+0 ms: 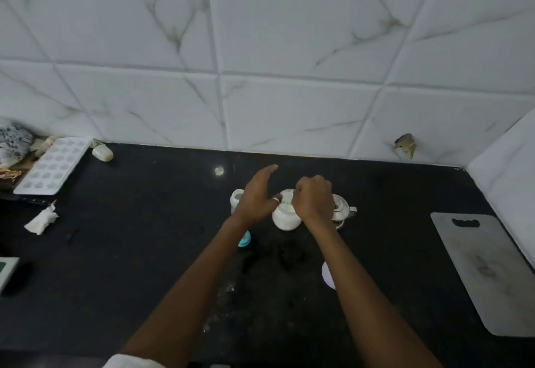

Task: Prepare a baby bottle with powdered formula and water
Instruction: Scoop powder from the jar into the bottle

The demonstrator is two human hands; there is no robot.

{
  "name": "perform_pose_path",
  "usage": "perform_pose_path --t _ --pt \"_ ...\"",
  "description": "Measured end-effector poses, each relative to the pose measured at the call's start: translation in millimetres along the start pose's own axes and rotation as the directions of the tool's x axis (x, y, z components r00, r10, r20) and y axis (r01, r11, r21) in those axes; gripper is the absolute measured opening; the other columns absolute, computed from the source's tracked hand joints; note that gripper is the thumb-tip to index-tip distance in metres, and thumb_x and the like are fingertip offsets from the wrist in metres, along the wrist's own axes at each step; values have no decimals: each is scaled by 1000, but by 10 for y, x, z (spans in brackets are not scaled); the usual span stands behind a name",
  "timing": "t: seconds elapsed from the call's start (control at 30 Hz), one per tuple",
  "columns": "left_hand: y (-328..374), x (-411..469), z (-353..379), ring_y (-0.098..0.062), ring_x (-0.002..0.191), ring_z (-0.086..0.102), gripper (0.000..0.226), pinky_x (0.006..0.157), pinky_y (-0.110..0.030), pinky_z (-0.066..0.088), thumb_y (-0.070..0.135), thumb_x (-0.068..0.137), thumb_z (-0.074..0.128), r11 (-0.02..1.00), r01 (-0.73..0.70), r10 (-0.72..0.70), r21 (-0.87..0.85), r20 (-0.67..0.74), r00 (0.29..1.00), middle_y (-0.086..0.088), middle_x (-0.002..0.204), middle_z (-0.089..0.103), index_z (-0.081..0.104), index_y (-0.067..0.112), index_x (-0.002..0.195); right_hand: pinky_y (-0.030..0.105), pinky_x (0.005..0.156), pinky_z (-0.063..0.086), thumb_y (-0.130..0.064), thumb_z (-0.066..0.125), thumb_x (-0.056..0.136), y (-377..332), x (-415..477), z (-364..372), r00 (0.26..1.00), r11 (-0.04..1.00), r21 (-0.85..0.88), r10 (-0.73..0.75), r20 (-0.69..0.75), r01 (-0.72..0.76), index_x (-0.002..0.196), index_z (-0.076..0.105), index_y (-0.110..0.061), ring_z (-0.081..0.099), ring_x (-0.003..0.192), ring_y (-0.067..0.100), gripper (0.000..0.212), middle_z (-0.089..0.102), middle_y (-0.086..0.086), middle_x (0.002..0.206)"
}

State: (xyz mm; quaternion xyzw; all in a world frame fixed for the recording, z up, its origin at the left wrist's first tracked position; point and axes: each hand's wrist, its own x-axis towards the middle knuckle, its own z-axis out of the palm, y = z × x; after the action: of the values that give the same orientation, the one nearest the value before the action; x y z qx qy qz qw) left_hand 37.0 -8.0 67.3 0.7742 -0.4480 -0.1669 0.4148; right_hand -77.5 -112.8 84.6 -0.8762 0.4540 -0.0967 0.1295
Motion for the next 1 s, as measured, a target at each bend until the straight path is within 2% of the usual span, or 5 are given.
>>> perform_pose_path --t 0.37,0.53,0.63,0.77,1.0 --pt "-378 -214 652 -25 153 25 114 123 -45 28 32 69 84 972 225 -218 -62 101 971 -13 164 27 18 8 159 33 90 46 -40 67 94 177 121 588 997 998 60 -4 77 -1 111 76 -12 62 106 29 34 68 12 114" --pt "-385 -143 767 -18 134 52 68 111 -42 45 23 82 79 977 205 -196 -62 126 972 -8 144 55 49 9 142 30 77 39 -37 62 94 109 212 677 996 992 109 64 60 -70 97 75 -10 66 95 30 30 72 10 100" --pt "-407 -172 823 -7 136 49 77 110 -25 42 39 79 72 980 170 -168 -101 33 985 1 147 52 43 18 147 30 78 40 -32 63 94 66 227 697 992 983 133 121 36 -125 104 75 -9 62 102 31 27 70 9 106" --pt "-389 -140 867 -4 123 57 60 101 -31 51 19 78 78 990 98 -105 -102 -60 993 4 132 61 54 17 132 40 87 52 -25 66 93 38 193 706 989 975 164 151 -2 -149 101 78 -12 60 105 33 20 70 8 108" --pt "-368 -101 771 -2 115 59 58 96 -20 48 15 72 83 989 75 -95 -126 -163 982 7 126 62 58 17 125 32 83 50 -22 72 80 99 145 621 996 937 343 83 -25 -69 82 78 -26 60 101 21 8 66 -2 105"
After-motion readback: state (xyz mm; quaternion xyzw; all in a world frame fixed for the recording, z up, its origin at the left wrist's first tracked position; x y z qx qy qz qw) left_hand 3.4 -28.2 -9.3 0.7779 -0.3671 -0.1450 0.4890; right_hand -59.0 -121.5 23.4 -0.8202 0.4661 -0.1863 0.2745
